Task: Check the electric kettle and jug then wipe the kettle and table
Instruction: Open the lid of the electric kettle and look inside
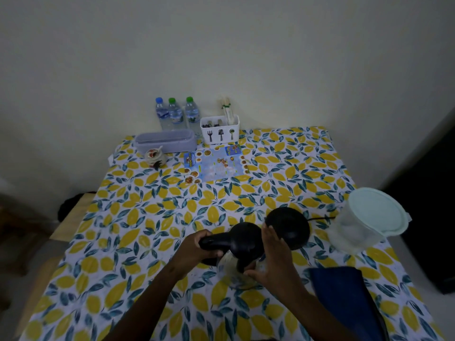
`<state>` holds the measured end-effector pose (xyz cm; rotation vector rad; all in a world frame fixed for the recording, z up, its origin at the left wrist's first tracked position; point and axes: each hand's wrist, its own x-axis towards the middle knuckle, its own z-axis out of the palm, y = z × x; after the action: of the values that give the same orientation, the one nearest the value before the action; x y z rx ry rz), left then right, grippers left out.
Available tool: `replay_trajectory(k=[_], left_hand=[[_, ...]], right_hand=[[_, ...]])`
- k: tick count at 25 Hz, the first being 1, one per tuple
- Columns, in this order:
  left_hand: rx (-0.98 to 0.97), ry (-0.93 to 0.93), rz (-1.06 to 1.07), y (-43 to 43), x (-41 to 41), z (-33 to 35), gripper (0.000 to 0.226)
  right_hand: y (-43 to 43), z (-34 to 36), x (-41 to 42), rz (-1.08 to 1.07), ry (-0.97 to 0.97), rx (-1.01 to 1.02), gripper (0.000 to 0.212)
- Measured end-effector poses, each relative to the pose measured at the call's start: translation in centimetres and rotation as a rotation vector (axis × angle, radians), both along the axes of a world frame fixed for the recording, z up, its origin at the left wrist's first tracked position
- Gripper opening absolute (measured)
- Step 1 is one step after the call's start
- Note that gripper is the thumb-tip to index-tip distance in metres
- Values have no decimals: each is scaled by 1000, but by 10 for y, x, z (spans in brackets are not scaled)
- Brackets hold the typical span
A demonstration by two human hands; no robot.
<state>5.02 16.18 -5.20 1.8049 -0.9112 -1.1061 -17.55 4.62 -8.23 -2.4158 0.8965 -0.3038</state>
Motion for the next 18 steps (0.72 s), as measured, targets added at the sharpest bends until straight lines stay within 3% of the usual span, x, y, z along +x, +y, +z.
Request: replay_trajectory(k=[5, 7, 15, 18], left_hand=[[-1, -57, 4, 5, 3, 4, 27], [-38, -102, -36, 5, -5, 11, 39], [-129, -726, -119, -30, -60, 29, 70], [-115, -821, -54, -33, -67, 18, 68]], right_hand=[[10, 1, 4, 22, 71, -78, 120], [16, 4, 4, -20, 116, -204, 120], [20, -7, -8, -40, 197, -275, 99], [22, -9, -9, -44, 191, -264, 99]])
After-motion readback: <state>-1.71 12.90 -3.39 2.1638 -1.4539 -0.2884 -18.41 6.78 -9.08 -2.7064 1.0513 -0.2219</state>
